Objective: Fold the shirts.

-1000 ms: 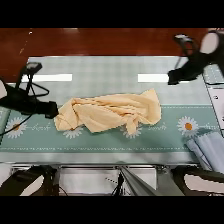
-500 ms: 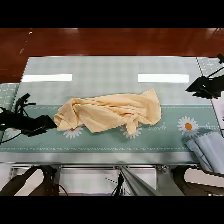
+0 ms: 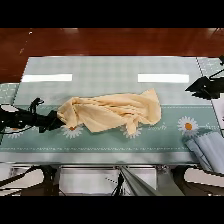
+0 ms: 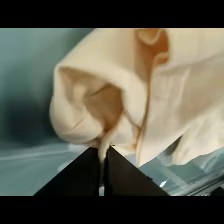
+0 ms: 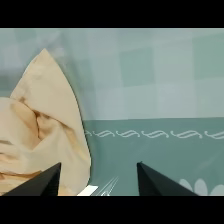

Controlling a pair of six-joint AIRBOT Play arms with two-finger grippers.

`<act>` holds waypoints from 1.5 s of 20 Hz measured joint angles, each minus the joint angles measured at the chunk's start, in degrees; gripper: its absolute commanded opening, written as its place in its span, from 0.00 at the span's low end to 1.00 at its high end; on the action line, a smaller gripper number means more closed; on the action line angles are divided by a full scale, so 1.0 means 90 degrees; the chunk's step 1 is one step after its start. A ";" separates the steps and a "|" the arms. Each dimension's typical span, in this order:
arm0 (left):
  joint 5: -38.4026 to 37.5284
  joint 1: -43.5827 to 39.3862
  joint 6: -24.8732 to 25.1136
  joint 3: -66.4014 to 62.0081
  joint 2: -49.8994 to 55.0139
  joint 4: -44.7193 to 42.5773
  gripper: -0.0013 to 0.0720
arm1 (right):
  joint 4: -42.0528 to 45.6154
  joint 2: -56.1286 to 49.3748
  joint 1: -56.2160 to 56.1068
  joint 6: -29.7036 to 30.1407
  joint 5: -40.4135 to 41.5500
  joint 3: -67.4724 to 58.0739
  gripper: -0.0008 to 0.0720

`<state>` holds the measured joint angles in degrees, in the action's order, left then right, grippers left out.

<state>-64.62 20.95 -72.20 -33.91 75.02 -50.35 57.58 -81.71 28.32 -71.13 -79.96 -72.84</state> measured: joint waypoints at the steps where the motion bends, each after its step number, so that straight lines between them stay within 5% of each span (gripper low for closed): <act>1: 0.0019 0.0000 0.0053 0.0002 0.0061 0.0085 0.06 | 0.0046 0.0000 0.0000 0.0002 -0.0024 0.0029 0.76; 7: 0.0017 0.0000 0.0413 0.0007 0.0087 0.0216 0.06 | -0.0036 0.0034 -0.0226 0.0160 -0.0002 0.1353 0.76; 14: -0.0214 0.0000 0.0508 0.0015 -0.0277 0.0185 0.06 | -0.0775 0.0189 -0.1224 0.0491 0.1496 0.3045 0.76; 15: -0.0262 0.0000 0.0508 0.0015 -0.0318 0.0216 0.06 | -0.1001 0.0199 -0.1404 0.0525 0.1630 0.3157 0.69; 17: -0.0313 0.0000 0.0515 -0.0012 -0.0398 0.0228 0.06 | -0.1246 0.0202 -0.1829 0.0573 0.2008 0.3315 0.14; 18: -0.0325 0.0000 0.0517 -0.0058 -0.0447 0.0248 0.06 | -0.1384 0.0202 -0.2011 0.0590 0.2120 0.3347 0.04; 24: -0.0381 0.0007 0.0522 -0.1280 -0.1314 0.0313 0.06 | -0.1797 0.0724 -0.2229 0.0624 0.1887 0.2725 0.04; 30: 0.0219 0.0005 0.0335 -0.3898 -0.2521 0.0335 0.05 | -0.1889 0.2586 -0.1552 0.0614 0.1972 0.0843 0.04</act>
<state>-62.65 20.99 -69.19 -68.99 52.34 -47.33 40.58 -58.43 14.35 -65.60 -62.22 -65.25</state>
